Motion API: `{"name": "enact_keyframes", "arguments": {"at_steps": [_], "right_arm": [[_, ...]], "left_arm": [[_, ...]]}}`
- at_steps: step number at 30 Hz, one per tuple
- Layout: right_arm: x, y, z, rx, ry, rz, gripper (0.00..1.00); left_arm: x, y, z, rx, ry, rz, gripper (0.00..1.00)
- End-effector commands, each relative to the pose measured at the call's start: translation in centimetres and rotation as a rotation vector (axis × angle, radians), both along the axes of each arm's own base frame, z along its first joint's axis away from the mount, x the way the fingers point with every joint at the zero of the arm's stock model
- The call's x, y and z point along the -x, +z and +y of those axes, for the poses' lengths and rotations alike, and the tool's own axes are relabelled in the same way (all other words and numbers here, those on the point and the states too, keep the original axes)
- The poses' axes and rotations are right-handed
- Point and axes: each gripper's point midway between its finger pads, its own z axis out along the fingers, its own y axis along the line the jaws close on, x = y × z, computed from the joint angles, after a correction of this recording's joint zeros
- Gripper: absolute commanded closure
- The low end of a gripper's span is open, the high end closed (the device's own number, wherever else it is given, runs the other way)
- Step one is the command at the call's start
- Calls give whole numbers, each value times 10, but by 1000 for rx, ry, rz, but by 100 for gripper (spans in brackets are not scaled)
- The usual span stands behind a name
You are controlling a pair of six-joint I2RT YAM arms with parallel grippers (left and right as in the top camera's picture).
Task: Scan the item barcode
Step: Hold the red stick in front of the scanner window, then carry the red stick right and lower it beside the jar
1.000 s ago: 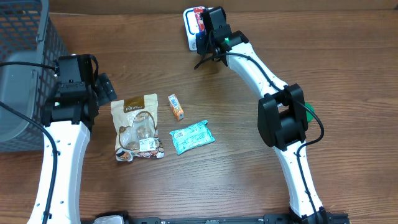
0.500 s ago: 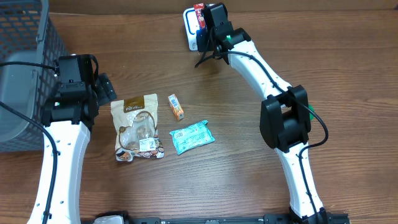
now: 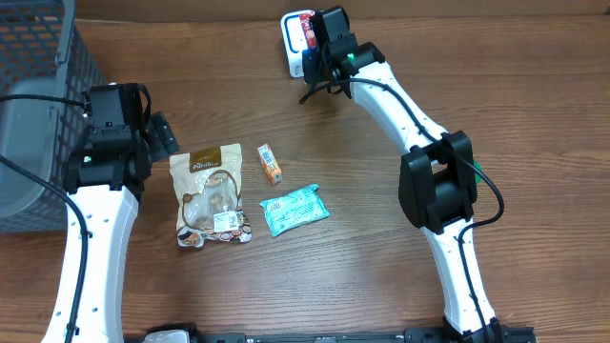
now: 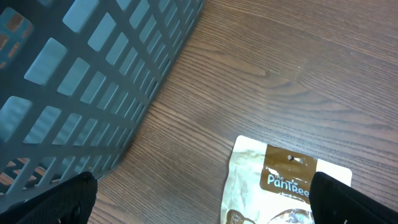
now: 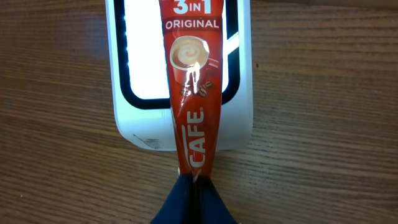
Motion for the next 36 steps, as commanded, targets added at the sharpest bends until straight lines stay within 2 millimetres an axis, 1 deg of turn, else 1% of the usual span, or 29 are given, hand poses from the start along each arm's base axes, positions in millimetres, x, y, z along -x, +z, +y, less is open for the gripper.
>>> {"name": "enact_keyframes", "arguments": {"at_steps": [1, 3, 4, 6, 8, 10, 12, 14, 15, 16, 17, 18, 21, 22, 24, 28, 29, 31, 35, 36], "right_arm": [[1, 57, 0, -31, -1, -81, 96], [6, 73, -2, -33, -1, -87, 96], [9, 78, -3, -33, -1, -87, 96], [22, 97, -10, -25, -1, -69, 96], [33, 105, -15, -14, -1, -46, 96], [51, 109, -25, 11, -7, 6, 96], [70, 109, -39, 7, -66, 90, 96], [82, 105, -51, 4, -121, 154, 96], [94, 102, -64, 8, -171, 214, 96], [99, 102, -68, 15, -179, 234, 96], [109, 100, -78, 38, -193, 273, 96], [113, 100, -82, 48, -200, 288, 96], [135, 101, -100, 88, -221, 366, 96], [145, 102, -109, 117, -235, 397, 96], [155, 101, -119, 158, -251, 428, 96], [178, 97, -130, 209, -256, 522, 96], [187, 94, -133, 228, -256, 558, 96], [195, 90, -137, 250, -257, 594, 96], [207, 74, -145, 304, -264, 654, 96], [213, 67, -148, 324, -264, 681, 96]], "left_arm": [[-2, 5, 3, -15, 8, -10, 0], [-2, 5, 3, -15, 8, -10, 0], [-1, 5, 3, -15, 8, -9, 0], [-2, 5, 3, -15, 8, -10, 0], [-2, 5, 3, -15, 8, -10, 0], [-2, 5, 3, -15, 8, -10, 0], [-2, 5, 3, -15, 8, -10, 0], [-2, 5, 3, -15, 8, -10, 0], [-2, 5, 3, -15, 8, -10, 0], [-2, 5, 3, -15, 8, -10, 0], [-2, 5, 3, -15, 8, -10, 0], [-2, 5, 3, -15, 8, -10, 0], [-2, 5, 3, -15, 8, -10, 0], [-2, 5, 3, -15, 8, -10, 0], [-1, 5, 3, -15, 8, -9, 0], [-2, 5, 3, -15, 8, -10, 0], [-2, 5, 3, -15, 8, -10, 0], [-2, 5, 3, -15, 8, -10, 0], [-2, 5, 3, -15, 8, -10, 0], [-2, 5, 3, -15, 8, -10, 0]]}}
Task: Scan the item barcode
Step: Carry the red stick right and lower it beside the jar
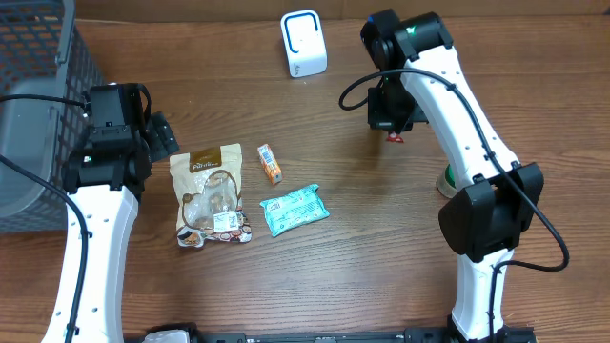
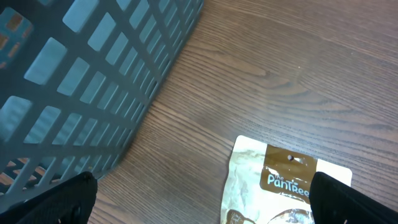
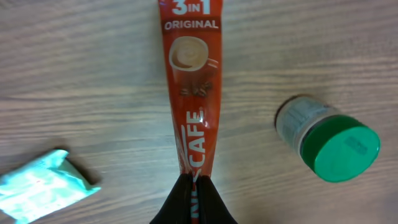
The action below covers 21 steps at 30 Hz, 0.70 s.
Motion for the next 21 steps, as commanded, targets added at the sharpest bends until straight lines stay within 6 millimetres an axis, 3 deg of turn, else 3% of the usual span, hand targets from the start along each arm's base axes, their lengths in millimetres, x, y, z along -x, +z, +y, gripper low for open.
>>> {"name": "enact_keyframes", "arguments": {"at_steps": [1, 15, 21], "right_arm": [[12, -4, -11, 50, -3, 25, 96], [44, -78, -46, 226, 18, 161, 96], [47, -84, -55, 237, 4, 179, 95]], "left_arm": [[-1, 5, 3, -15, 8, -9, 0], [-1, 5, 3, -15, 8, -9, 0], [-1, 5, 3, -15, 8, -9, 0]]}}
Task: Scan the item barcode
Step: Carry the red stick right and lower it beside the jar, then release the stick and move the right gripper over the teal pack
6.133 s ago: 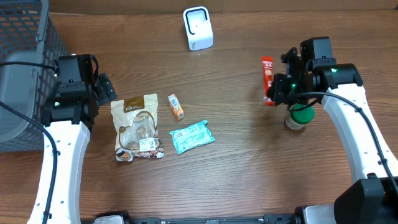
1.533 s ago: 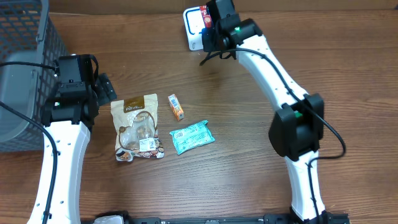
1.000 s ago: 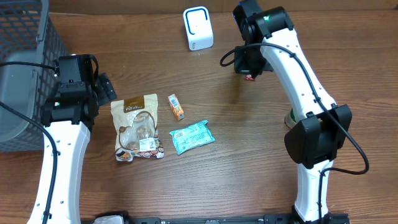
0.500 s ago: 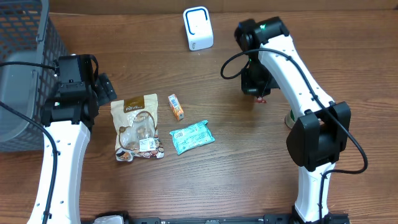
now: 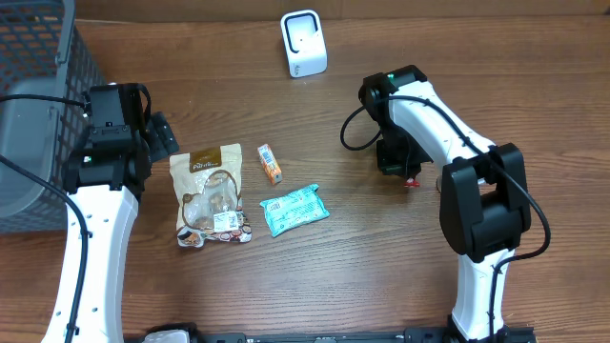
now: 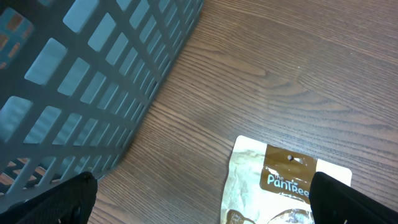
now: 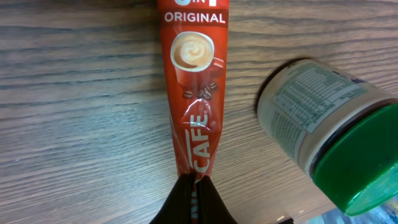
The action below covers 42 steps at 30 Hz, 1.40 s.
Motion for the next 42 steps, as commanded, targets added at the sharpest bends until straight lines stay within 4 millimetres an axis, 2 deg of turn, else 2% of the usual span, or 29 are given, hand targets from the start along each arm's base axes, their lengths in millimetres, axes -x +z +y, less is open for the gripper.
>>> {"name": "enact_keyframes", "arguments": {"at_steps": [1, 5, 6, 8, 10, 14, 16, 20, 26, 28, 32, 35, 36, 39, 42], "right_arm": [[-4, 10, -10, 10, -18, -36, 92], [-6, 9, -11, 6, -25, -48, 78], [-7, 9, -11, 5, -25, -51, 60], [-9, 8, -9, -5, -28, -57, 57], [-11, 5, -3, -39, -37, -65, 57], [-24, -5, 32, -232, -80, -109, 59], [-31, -7, 36, -248, -78, -136, 62], [-42, -8, 40, -264, -73, -182, 62], [-44, -16, 41, -269, -81, -193, 61], [-43, -25, 40, -269, -81, -193, 61], [-37, -54, 37, -271, -81, -203, 61], [-30, -74, 26, -266, -103, -202, 61], [-27, -77, 22, -259, -124, -196, 61], [-18, -82, 3, -242, -179, -166, 72], [-11, -81, -14, -227, -224, -134, 75]], "left_arm": [[-2, 5, 3, -15, 8, -10, 0], [-2, 5, 3, -15, 8, -10, 0], [-2, 5, 3, -15, 8, -10, 0], [-2, 5, 3, -15, 8, -10, 0], [-2, 5, 3, -15, 8, -10, 0], [-2, 5, 3, -15, 8, -10, 0], [-2, 5, 3, -15, 8, -10, 0], [-2, 5, 3, -15, 8, -10, 0], [-2, 5, 3, -15, 8, -10, 0], [-2, 5, 3, -15, 8, -10, 0], [-2, 5, 3, -15, 8, -10, 0], [-2, 5, 3, -15, 8, -10, 0], [-2, 5, 3, -15, 8, -10, 0], [-2, 5, 3, -15, 8, -10, 0], [-2, 5, 3, -15, 8, -10, 0]]}}
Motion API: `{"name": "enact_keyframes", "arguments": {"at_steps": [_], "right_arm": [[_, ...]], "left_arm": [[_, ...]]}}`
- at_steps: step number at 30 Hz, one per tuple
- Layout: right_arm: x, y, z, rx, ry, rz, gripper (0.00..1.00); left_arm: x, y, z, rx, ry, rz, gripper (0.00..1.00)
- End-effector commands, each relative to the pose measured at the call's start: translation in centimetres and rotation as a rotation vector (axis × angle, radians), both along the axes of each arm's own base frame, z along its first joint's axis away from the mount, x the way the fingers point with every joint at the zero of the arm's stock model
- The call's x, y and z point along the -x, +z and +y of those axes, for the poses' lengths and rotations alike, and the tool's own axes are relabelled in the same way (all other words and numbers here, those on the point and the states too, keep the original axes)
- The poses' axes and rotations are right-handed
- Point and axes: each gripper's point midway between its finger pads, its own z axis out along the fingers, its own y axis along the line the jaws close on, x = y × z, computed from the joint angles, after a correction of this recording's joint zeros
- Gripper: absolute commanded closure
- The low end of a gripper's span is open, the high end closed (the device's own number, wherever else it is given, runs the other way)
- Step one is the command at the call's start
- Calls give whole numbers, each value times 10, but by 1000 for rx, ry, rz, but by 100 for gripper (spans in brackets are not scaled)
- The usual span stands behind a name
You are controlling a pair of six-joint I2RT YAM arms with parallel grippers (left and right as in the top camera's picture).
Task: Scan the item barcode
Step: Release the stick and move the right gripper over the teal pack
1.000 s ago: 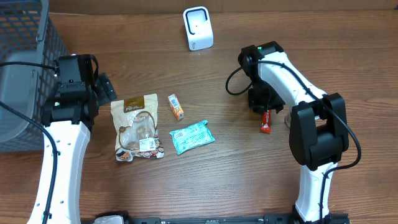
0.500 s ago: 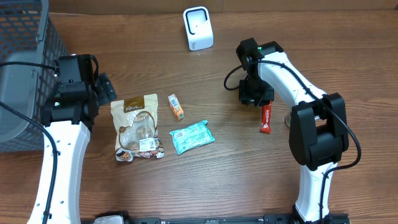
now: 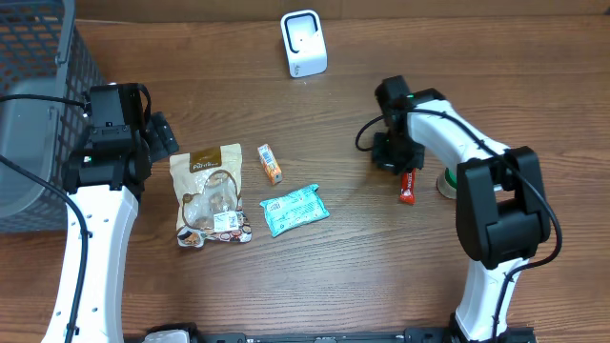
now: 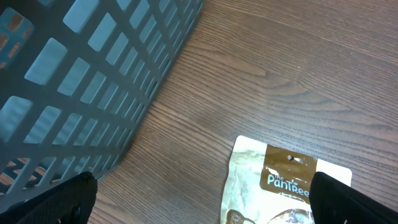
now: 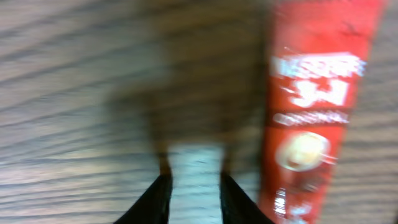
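Observation:
A red 3-in-1 coffee sachet [image 3: 408, 186] lies flat on the table, loose, and shows blurred in the right wrist view [image 5: 311, 112]. My right gripper [image 3: 389, 152] [image 5: 194, 199] is open just left of it, with only bare wood between its fingers. The white barcode scanner [image 3: 303, 43] stands at the back of the table. My left gripper [image 3: 162, 133] [image 4: 202, 202] is open above the top edge of a brown and cream Pantree pouch [image 4: 283, 183], holding nothing.
A green-lidded jar [image 3: 446, 181] stands right beside the sachet. A small orange box [image 3: 270, 164], a teal packet [image 3: 294, 210] and the Pantree pouch [image 3: 210, 195] lie mid-table. A dark mesh basket [image 3: 38, 95] [image 4: 74, 81] fills the far left.
My right gripper was shut on the sachet beside the jar. It has opened, and the sachet now lies on the table to the gripper's right. The left arm has not moved.
My right gripper held the sachet over the lit scanner window. Then it held the sachet away from the scanner, over the right half of the table, then low beside the green-lidded jar. Now the sachet lies released there.

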Motion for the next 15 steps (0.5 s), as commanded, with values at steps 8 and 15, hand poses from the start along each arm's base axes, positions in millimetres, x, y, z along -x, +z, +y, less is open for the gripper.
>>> {"name": "enact_keyframes", "arguments": {"at_steps": [8, 15], "right_arm": [[33, -21, -63, 158, -13, 155, 79], [41, -12, -90, 313, -1, 183, 79]], "left_arm": [[-2, 5, 3, -15, 8, -10, 0], [-2, 5, 3, -15, 8, -10, 0]]}}
